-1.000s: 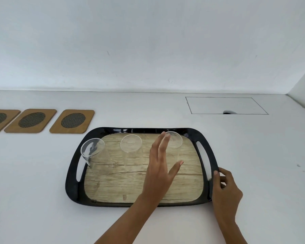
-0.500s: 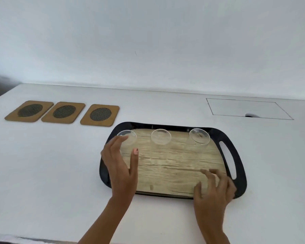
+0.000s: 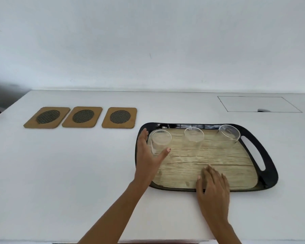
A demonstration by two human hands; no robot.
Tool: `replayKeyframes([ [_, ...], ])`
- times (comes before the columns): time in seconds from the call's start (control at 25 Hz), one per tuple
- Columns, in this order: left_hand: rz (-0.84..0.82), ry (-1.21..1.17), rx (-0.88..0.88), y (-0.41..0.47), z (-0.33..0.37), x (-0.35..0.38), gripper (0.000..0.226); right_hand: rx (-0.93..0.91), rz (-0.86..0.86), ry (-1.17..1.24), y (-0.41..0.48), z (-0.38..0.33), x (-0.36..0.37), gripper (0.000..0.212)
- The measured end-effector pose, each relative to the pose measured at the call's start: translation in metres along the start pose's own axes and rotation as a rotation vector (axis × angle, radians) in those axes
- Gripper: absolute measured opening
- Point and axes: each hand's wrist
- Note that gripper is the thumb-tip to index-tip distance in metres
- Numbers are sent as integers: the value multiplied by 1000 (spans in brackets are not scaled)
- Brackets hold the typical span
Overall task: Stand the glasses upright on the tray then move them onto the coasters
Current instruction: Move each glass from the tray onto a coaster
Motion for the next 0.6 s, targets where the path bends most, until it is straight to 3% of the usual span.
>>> replayKeyframes([
  [0.32, -104, -21, 64, 10, -10, -1, 69, -41, 115, -62, -1, -2, 4, 42],
  [0.6, -42, -81, 76, 13, -12, -11, 64, -63, 154, -75, 0, -2, 7, 40],
])
Point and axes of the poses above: each hand's wrist, its own y-axis towards the middle knuckle, its own x-axis out of the palm, z = x × y, and after that the axes turned 5 degrees about z, right-handed
